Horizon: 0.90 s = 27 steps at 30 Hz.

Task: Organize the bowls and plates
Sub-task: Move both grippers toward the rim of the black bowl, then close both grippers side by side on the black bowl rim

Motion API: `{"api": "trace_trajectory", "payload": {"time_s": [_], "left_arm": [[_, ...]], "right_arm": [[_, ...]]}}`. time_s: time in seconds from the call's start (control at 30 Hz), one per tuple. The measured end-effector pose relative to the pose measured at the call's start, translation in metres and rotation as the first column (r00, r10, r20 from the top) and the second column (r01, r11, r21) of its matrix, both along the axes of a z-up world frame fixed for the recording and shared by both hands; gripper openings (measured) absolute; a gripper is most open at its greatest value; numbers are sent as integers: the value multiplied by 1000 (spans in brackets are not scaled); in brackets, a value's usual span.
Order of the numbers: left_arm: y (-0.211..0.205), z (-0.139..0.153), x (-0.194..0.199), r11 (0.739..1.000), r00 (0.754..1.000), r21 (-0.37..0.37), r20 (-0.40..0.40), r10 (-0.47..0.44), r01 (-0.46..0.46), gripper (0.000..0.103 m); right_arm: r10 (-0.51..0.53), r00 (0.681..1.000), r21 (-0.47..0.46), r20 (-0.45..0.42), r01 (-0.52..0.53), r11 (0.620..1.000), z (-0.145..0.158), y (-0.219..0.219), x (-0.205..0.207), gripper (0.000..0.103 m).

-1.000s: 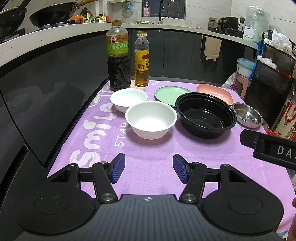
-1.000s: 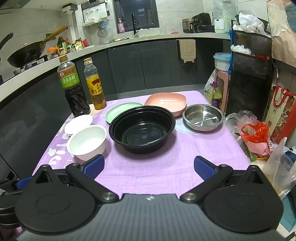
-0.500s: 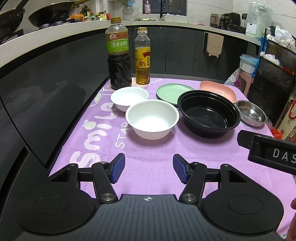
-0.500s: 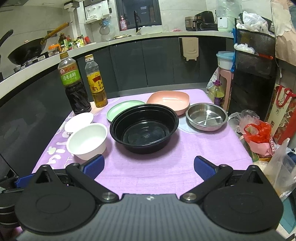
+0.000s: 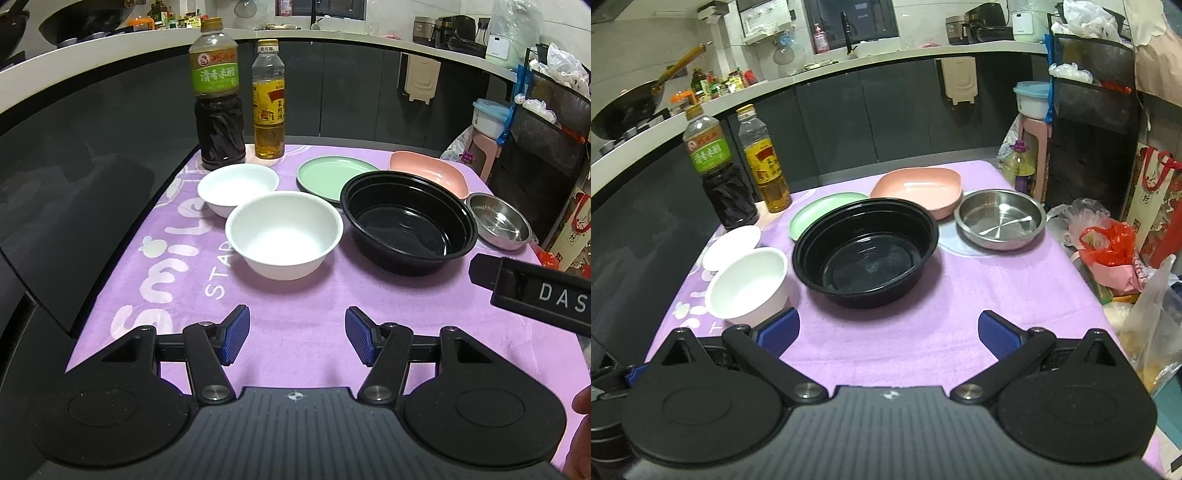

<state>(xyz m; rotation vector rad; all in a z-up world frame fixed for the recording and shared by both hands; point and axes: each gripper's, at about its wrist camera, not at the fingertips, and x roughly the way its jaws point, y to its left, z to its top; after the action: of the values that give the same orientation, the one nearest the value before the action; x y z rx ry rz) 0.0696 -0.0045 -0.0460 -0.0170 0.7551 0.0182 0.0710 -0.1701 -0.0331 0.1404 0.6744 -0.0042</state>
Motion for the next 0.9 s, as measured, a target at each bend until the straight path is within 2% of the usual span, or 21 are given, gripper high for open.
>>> {"api": "trace_trajectory", "payload": {"time_s": [0.4,0.53,0.7,0.9], "left_arm": [[-8,3,32,999,1000,-34,-23,-13,12,55],[-3,4,46,993,999,-118,-39,6,-10,54],[4,2,65,959,996,-279,-86,24,-47,50],[-8,-6,88,949,990,-312,-143,-1,-44,43]], "right_arm": [[-8,1000,12,-6,8,1000,-1,-17,24,67],[-19,999,85,-33,21,996,-2,-31,36,67],[-38,996,189,-83,53,980,-9,-49,53,61],[-21,992,218,-123,48,975,-18,-54,69,55]]}}
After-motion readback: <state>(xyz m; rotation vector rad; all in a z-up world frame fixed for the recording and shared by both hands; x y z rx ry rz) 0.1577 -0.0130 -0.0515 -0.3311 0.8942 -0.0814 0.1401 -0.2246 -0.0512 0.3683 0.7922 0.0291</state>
